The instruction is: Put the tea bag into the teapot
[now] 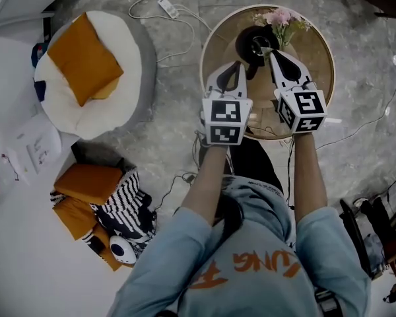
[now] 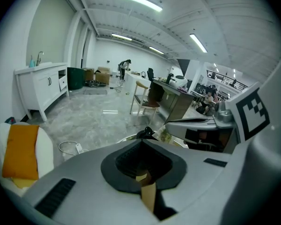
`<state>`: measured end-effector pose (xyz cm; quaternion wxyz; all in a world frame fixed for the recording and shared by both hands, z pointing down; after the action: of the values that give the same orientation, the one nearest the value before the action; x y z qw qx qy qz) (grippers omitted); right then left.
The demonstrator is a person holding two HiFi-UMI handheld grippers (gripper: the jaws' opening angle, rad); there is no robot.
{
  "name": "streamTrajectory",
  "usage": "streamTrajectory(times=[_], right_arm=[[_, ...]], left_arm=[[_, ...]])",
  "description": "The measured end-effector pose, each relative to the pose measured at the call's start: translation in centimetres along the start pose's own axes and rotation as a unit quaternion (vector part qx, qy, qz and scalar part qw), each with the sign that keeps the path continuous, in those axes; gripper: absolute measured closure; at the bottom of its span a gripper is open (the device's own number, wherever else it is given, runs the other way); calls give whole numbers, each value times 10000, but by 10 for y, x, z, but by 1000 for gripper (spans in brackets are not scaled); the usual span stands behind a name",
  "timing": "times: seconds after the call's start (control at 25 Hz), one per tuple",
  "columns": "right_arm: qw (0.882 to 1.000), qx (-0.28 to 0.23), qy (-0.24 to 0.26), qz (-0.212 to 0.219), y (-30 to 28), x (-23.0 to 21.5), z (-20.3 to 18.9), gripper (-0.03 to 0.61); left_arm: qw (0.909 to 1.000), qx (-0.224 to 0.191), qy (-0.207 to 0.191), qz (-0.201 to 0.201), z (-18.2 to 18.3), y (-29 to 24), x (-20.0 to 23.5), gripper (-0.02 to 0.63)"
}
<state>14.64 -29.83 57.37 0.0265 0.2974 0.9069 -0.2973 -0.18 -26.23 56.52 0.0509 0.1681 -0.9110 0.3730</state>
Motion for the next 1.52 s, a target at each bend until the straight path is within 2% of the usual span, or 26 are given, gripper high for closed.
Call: streamTrajectory(times=[0.28, 0.88, 1.08, 1.28, 1.52], right_arm=[[9997, 112, 212, 5, -25, -3, -1, 566], [9998, 138, -26, -173, -53, -12, -21, 564], [9997, 222, -43, -117, -56, -10, -30, 479], [9997, 163, -133, -131, -46, -13, -35, 451], [9989, 61, -332, -336, -15, -18, -32, 446]], left_arm=[[9999, 34, 124, 52, -4, -9, 15, 589], [9996, 198, 142, 114, -13, -20, 30, 589], [9997, 233, 64, 57, -14, -20, 29, 589], [9995, 266, 70, 160, -18, -21, 32, 589], [9998, 158, 69, 124, -9, -14, 21, 589]])
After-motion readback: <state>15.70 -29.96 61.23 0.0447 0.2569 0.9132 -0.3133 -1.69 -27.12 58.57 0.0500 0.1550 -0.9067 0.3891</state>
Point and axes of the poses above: the fingertips, and each gripper's own axes: y backward along the fingers, x to its left, z out of its top, the point moved 8 cm from there along y, backward along the fingers, and after that the axes turned 2 degrees about z, right-handed, at the moved point
